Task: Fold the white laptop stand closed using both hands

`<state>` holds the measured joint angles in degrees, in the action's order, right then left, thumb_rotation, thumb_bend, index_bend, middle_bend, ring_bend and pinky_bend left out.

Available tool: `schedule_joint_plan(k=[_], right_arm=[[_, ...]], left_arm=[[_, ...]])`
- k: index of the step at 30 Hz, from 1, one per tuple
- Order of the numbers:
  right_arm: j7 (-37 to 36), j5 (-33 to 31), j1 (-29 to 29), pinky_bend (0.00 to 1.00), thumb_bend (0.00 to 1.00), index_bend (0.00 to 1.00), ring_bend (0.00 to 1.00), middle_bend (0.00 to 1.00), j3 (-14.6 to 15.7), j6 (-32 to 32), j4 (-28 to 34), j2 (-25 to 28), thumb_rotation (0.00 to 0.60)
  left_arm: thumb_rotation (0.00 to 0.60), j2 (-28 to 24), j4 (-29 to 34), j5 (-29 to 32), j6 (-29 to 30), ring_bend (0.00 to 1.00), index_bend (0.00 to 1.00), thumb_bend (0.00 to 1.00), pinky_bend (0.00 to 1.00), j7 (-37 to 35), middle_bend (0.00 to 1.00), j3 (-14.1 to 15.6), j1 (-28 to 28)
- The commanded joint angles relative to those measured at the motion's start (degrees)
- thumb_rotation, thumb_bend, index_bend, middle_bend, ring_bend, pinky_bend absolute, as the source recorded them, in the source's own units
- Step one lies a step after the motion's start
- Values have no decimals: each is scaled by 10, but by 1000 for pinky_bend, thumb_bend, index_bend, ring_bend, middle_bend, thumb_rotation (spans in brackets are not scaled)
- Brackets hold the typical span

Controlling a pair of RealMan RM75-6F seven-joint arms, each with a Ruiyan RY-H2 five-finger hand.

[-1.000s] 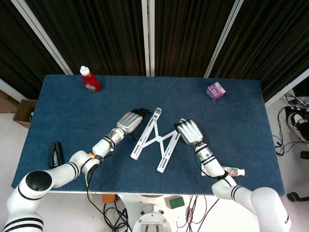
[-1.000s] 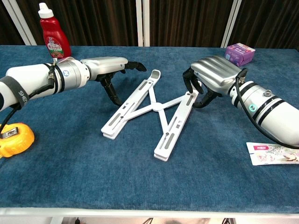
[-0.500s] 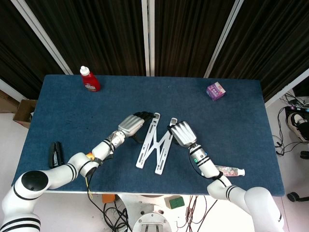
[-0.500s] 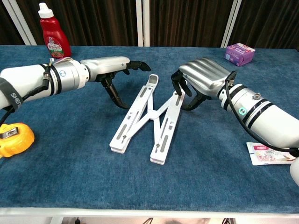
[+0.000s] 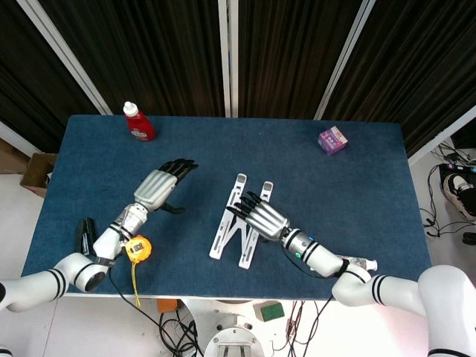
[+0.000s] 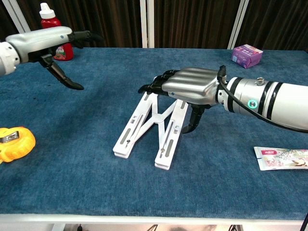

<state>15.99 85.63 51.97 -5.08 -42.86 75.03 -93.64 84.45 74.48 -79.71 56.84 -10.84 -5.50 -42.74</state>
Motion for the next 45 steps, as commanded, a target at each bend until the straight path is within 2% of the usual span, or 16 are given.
schedule_joint_plan(k=[1, 7, 15, 22, 25, 30, 32, 35, 37, 38, 41, 42, 45], right_arm=[[69, -45, 50, 66, 0, 0, 22, 118, -11, 75, 28, 22, 600], [87, -71, 83, 62, 0, 0, 22, 119, -20, 106, 5, -4, 600], [85, -85, 111, 52, 0, 0, 22, 126, -18, 135, -17, -18, 600], [77, -87, 132, 0, 2, 4, 0, 138, -19, 144, -36, -31, 600], [71, -83, 136, 9, 54, 98, 32, 209, -18, 140, -43, -36, 600], [42, -55, 137, 195, 309, 476, 313, 445, -14, 115, -56, -42, 600], [29, -44, 136, 227, 347, 532, 348, 479, -12, 105, -62, -42, 600], [15, -33, 134, 243, 354, 563, 363, 497, -8, 94, -64, -41, 600], [10, -31, 132, 239, 343, 550, 354, 491, -2, 94, -63, -38, 600], [12, -38, 130, 210, 310, 498, 315, 454, 0, 100, -59, -33, 600], [32, -67, 113, 46, 155, 151, 71, 191, 0, 89, -27, -14, 600], [38, -77, 101, 12, 126, 59, 20, 124, -2, 73, -9, -4, 600], [62, -103, 47, 0, 102, 0, 0, 82, -2, -7, 64, 44, 600]], left_arm=[[600, -24, 31, 6, 11, 45, 89, 0, 133, 20, 57, 12, 20], [600, -37, 53, 5, 23, 44, 89, 0, 133, 33, 57, 15, 36], [600, -43, 52, 9, 16, 44, 89, 0, 131, 31, 45, 13, 43], [600, -41, 47, 5, 15, 44, 89, 0, 131, 21, 45, 9, 46], [600, -42, 46, 2, 16, 44, 89, 0, 131, 17, 45, 9, 48], [600, -45, 46, -3, 20, 44, 89, 0, 131, 12, 45, 8, 52], [600, -46, 47, -5, 22, 44, 89, 0, 131, 11, 45, 8, 54], [600, -48, 48, -7, 24, 44, 89, 0, 131, 11, 45, 9, 57], [600, -51, 51, -8, 25, 44, 89, 0, 130, 14, 45, 9, 58], [600, -54, 53, -8, 25, 44, 89, 0, 131, 18, 45, 9, 60], [600, -65, 60, -7, 34, 44, 89, 0, 131, 32, 45, 10, 67], [600, -70, 62, -7, 38, 44, 89, 0, 131, 39, 45, 11, 71], [600, -91, 73, -4, 56, 44, 89, 0, 131, 61, 45, 17, 88]])
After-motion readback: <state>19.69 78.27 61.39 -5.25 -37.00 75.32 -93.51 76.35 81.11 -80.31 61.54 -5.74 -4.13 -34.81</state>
